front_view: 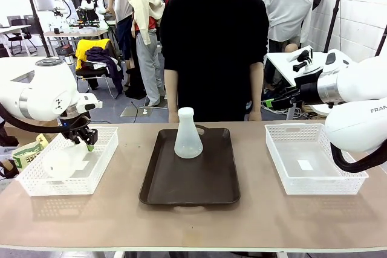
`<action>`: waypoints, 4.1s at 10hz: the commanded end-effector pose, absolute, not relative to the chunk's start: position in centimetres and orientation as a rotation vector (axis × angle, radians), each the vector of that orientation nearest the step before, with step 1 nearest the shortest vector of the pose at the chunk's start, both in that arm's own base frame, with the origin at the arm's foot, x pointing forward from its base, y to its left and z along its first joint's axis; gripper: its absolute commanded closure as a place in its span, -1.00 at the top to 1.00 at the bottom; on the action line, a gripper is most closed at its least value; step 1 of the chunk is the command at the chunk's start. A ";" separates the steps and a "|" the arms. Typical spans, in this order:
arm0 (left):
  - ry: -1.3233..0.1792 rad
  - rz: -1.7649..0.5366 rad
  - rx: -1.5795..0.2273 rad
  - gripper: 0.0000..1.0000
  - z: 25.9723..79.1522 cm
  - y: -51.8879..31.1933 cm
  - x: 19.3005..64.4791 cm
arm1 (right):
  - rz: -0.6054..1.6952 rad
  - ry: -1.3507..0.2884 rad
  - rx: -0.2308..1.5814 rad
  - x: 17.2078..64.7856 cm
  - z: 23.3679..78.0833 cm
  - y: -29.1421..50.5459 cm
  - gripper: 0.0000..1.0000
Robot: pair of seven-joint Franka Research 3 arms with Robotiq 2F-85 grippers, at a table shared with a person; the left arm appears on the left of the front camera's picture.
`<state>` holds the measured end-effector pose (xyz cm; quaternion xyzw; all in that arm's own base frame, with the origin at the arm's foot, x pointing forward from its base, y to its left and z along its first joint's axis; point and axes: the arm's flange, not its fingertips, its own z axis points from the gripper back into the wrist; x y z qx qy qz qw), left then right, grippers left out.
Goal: Prepare the laboratory tools.
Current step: Place the picked Big flask upright in the Handle tray as directed by the person.
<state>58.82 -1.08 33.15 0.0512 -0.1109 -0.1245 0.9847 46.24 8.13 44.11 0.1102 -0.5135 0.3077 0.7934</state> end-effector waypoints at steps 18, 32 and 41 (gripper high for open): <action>-0.204 -0.281 0.086 -1.00 35.4 -1.3 57.7 | 0.666 -1.098 0.238 46.3 44.4 8.2 1.00; -0.628 -0.486 -0.205 -1.00 49.9 -0.8 49.2 | 0.666 -1.098 0.238 46.3 44.4 8.2 1.00; -0.551 -0.667 -0.056 -0.13 43.4 -3.3 55.8 | 0.666 -1.098 0.238 46.3 44.4 8.2 1.00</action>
